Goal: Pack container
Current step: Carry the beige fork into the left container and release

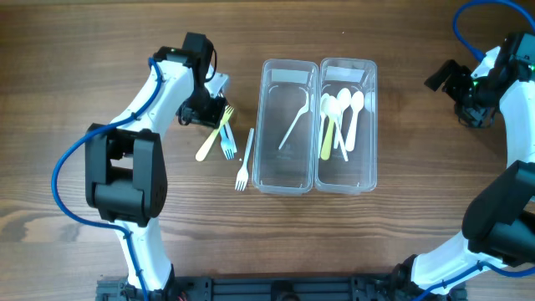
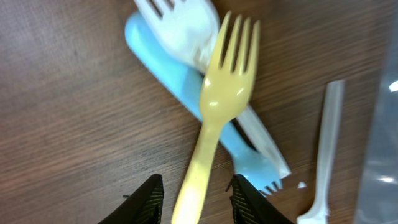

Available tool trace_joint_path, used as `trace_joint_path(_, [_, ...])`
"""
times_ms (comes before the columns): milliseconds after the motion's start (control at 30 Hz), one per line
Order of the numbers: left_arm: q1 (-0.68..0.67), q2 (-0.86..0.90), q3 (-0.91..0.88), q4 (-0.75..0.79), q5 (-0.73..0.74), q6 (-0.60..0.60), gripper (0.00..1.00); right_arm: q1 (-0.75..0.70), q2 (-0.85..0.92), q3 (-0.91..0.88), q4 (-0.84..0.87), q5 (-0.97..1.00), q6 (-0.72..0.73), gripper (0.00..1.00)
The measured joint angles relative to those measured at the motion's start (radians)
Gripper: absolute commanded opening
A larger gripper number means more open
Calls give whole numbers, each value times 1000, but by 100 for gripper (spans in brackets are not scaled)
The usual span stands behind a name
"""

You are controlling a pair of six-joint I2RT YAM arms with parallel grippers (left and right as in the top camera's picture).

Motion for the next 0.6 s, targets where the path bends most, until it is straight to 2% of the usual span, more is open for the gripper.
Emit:
trace_joint_path(300, [-45, 0, -76, 75, -115, -26, 33, 0, 0, 0, 8, 0, 0, 99])
trace_joint_path(600, [-103, 0, -125, 97, -148, -57, 33, 0, 0, 0, 8, 0, 0, 100])
